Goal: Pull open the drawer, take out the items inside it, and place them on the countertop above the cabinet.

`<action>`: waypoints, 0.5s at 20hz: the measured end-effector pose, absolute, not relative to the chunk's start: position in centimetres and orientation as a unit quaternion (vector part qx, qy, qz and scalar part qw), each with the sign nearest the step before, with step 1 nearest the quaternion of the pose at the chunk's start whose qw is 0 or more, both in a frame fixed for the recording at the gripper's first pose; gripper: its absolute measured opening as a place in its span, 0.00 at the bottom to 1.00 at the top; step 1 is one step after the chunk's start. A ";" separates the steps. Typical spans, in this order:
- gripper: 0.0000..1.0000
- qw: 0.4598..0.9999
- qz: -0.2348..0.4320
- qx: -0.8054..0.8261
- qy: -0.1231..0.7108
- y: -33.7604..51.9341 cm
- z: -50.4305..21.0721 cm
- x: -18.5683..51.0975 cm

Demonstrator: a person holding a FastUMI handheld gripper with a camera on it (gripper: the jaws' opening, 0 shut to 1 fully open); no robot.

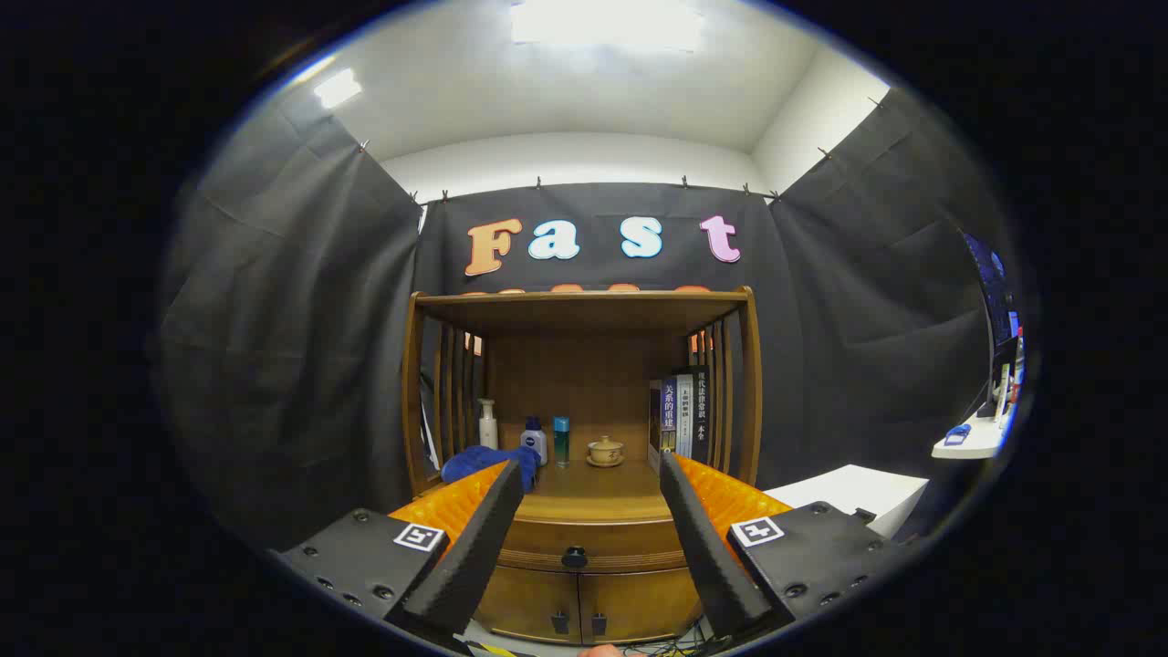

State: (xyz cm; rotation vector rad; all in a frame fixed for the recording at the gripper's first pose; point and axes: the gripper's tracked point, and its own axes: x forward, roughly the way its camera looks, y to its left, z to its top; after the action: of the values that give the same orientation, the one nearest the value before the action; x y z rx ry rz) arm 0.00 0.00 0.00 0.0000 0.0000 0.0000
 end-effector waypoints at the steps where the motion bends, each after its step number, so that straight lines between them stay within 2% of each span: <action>1: 0.98 1.000 -0.001 -0.001 0.000 -0.1 0.0 -0.1; 10: 0.98 1.000 -0.006 0.001 0.004 -0.3 -0.3 0.0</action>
State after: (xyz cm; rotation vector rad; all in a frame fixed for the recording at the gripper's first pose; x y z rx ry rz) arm 0.00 -0.32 -0.30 0.0022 0.0071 -0.0119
